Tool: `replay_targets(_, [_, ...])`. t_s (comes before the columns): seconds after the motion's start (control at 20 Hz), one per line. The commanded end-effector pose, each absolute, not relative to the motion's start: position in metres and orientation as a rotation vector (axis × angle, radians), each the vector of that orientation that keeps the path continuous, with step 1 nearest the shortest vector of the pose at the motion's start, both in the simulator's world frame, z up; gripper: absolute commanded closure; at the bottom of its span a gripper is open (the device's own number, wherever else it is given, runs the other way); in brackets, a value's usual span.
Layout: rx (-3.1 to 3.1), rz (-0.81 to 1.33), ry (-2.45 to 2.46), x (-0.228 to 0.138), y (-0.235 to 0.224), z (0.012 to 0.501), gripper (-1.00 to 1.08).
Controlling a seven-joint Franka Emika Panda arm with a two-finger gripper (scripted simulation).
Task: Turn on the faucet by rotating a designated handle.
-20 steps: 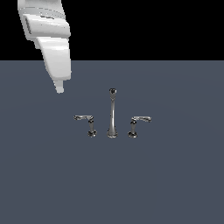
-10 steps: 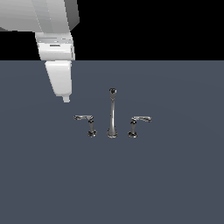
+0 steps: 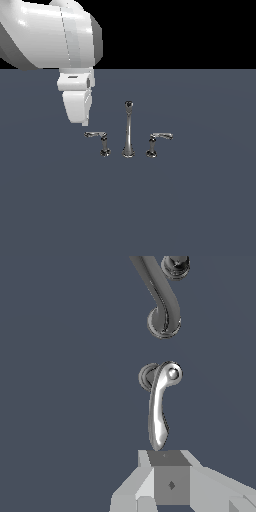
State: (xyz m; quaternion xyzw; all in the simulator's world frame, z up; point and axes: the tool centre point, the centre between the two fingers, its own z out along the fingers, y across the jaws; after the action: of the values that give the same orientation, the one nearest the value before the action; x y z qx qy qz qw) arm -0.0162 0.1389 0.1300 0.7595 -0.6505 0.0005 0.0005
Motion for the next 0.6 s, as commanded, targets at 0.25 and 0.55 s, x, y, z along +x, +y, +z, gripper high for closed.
replay_targets(0.25, [2.244,0.004,-2.196,0.01,0.129,0.1,1.08])
replay_targets(0.55, [2.177,0.002,-2.263,0.021,0.123,0.087,1.08])
